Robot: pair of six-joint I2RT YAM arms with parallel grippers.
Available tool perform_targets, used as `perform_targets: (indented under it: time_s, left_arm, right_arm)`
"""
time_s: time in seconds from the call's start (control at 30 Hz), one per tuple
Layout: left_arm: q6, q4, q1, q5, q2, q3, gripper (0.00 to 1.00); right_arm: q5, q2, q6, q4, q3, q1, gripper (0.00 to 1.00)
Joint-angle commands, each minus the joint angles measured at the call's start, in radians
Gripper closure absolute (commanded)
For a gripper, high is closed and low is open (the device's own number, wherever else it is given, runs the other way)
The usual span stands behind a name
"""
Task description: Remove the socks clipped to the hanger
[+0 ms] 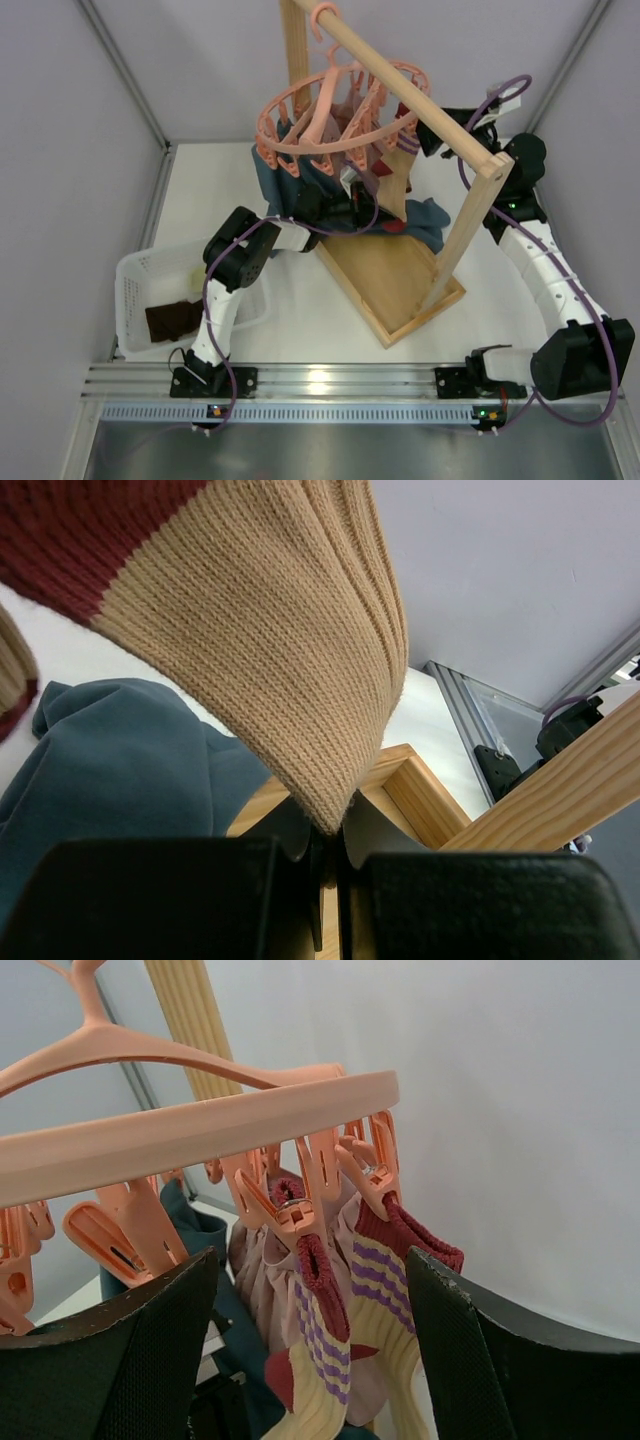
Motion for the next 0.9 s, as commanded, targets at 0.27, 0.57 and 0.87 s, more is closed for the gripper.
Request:
perform_targets:
  time_s: [0.27,0.57,0.87]
  left_arm:
    - [0.001,0.079,0.006,0.026,-0.035,-0.005,1.00]
    - [-0.001,0.077,0.006,0.029,-0.024,0.006,1.00]
    - [-0.002,0.077,0.006,0.029,-0.023,0.006,1.00]
  right_arm:
    - [-0.122,0.088,0.005,0.167,0.053,0.009,0.28]
    - [-0.151,0.102,0.024,0.249,0.079,0.021,0.31]
    - [-0.186,0.129,0.064,0.320,0.074,0.023,0.48]
